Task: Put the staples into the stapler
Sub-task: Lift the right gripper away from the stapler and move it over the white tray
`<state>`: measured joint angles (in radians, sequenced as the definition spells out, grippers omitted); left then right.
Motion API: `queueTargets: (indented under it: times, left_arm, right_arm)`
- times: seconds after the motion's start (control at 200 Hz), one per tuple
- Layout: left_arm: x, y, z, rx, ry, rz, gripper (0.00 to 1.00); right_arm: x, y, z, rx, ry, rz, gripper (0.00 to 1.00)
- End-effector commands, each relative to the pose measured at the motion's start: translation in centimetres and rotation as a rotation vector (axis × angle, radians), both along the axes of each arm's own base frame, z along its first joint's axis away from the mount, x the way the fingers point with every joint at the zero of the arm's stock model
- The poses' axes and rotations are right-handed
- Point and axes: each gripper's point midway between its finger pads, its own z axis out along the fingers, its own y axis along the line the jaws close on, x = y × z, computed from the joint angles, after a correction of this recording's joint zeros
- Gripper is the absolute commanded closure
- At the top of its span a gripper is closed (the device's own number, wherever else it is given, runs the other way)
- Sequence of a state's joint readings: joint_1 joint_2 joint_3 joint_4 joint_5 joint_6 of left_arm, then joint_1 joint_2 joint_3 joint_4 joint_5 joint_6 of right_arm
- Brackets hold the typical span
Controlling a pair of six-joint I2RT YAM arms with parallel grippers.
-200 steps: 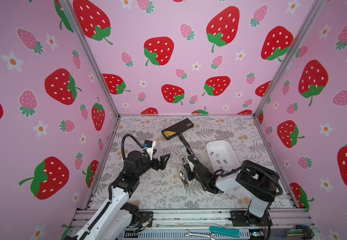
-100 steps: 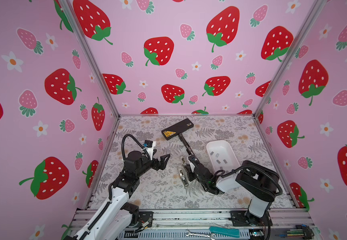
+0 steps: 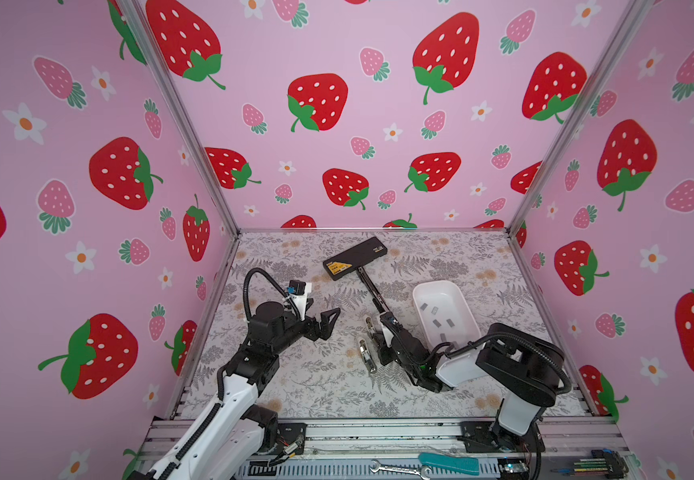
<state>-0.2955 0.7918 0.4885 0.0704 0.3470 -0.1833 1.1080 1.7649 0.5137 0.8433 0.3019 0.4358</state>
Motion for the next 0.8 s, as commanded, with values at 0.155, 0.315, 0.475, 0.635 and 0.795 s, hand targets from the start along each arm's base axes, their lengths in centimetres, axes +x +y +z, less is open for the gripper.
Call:
queueTargets:
  times: [0.155, 0.315, 0.475, 0.635, 0.795]
  left_arm:
    - [0.5, -0.2, 1.7, 0.003, -0.042, 0.001, 0.01]
    - [0.5, -0.1, 1.7, 0.004, -0.042, 0.001, 0.01]
    - [0.5, -0.1, 1.7, 0.005, -0.043, 0.001, 0.01]
    - [0.5, -0.1, 1.8, 0.005, -0.044, 0.002, 0.01]
    - [0.5, -0.1, 1.8, 0.005, -0.043, 0.002, 0.01]
  right_arm:
    - [-0.8, -0.8, -0.3, -0.033, 0.033, -0.010, 0.80]
    - [-0.7, -0.9, 0.6, -0.021, 0.022, -0.018, 0.71]
    - [-0.5, -0.9, 1.9, -0.006, 0.004, -0.027, 0.68]
    - [0.1, -0.3, 3.1, 0.001, -0.015, -0.041, 0.69]
    - [1.2, 0.6, 3.0, -0.033, -0.020, -0.067, 0.71]
